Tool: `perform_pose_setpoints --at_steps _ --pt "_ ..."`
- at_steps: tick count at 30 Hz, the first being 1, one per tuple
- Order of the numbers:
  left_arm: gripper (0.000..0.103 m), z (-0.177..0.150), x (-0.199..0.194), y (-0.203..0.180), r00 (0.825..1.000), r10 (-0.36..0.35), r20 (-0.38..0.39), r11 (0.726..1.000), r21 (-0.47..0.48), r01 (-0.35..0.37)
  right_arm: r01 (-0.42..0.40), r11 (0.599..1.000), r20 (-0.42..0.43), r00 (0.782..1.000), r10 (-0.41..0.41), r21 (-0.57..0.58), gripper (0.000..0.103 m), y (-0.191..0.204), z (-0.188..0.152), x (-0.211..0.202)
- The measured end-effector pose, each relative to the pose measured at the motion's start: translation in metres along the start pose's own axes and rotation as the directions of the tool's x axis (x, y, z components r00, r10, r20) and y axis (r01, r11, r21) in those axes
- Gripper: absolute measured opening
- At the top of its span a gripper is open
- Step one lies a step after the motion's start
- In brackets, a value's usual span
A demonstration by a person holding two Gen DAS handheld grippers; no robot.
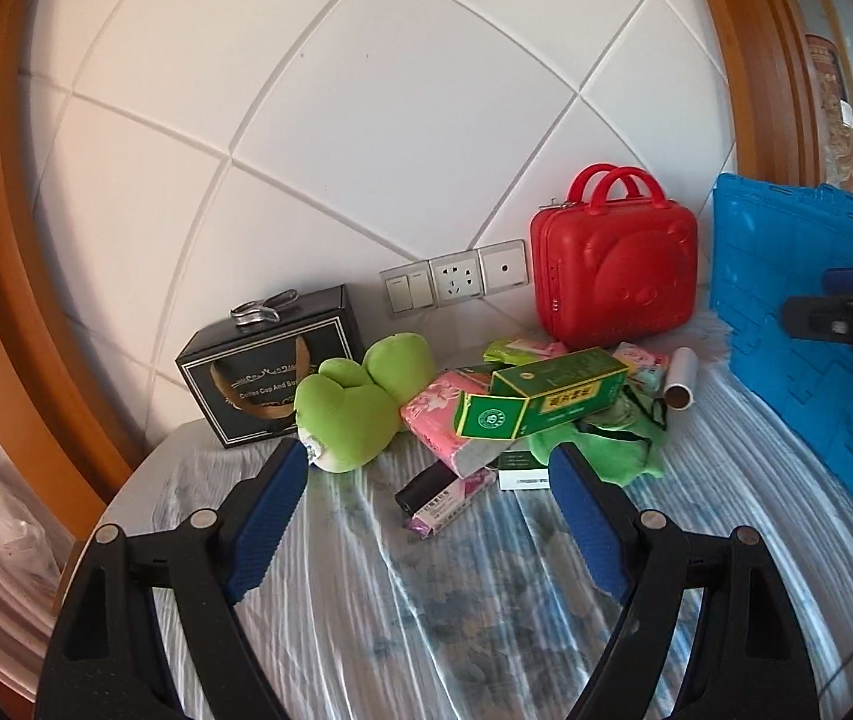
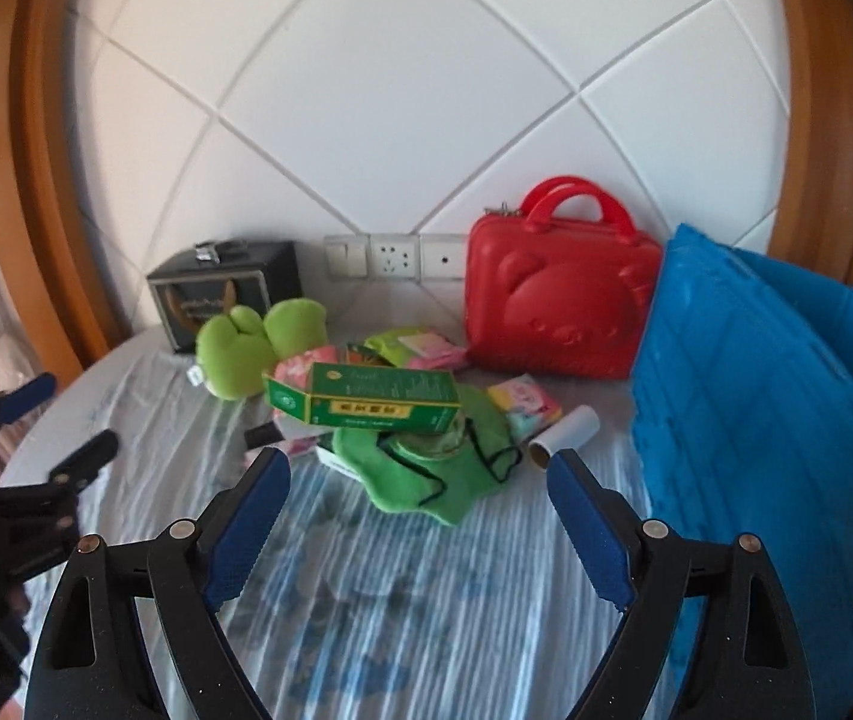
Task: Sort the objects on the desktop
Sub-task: 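Move both tools back to the items on the bed, then grasp the green syrup box with the left tool while the right tool grasps the pink tissue pack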
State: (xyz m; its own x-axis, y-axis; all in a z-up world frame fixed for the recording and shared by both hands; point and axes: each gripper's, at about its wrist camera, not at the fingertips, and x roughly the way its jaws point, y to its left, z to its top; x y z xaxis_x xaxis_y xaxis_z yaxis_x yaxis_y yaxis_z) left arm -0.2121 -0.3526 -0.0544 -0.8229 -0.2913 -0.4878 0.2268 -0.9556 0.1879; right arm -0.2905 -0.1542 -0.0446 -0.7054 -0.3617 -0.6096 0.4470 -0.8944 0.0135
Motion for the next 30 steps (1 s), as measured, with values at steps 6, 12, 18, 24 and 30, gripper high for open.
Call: perform_pose_setpoints --at_steps 6,12,18,24,30 --pt "0.082 -0.008 0.043 0.017 0.998 -0.018 -0.054 0.999 -0.036 0.016 0.002 0.999 -0.168 0.986 -0.011 -0.052 0.088 0.000 0.052 0.140" --pt "0.082 -0.015 0.059 0.043 0.998 0.034 -0.061 0.998 -0.047 -0.037 0.107 0.994 -0.321 0.941 -0.110 -0.027 0.088 -0.020 0.085 0.283" --pt "0.082 -0.003 0.077 0.051 0.999 0.038 -0.036 0.998 -0.058 -0.040 -0.001 1.000 -0.501 0.865 -0.002 -0.005 0.086 -0.029 0.045 0.316" --pt "0.082 0.006 0.091 0.042 1.000 0.002 -0.024 0.998 -0.057 -0.003 -0.157 0.988 -0.399 0.907 0.136 -0.018 0.087 -0.016 -0.006 0.209" --pt "0.082 -0.003 0.083 0.043 1.000 -0.006 0.001 1.000 -0.007 0.006 -0.114 0.986 -0.376 0.914 0.153 0.125 0.090 -0.029 -0.055 0.139"
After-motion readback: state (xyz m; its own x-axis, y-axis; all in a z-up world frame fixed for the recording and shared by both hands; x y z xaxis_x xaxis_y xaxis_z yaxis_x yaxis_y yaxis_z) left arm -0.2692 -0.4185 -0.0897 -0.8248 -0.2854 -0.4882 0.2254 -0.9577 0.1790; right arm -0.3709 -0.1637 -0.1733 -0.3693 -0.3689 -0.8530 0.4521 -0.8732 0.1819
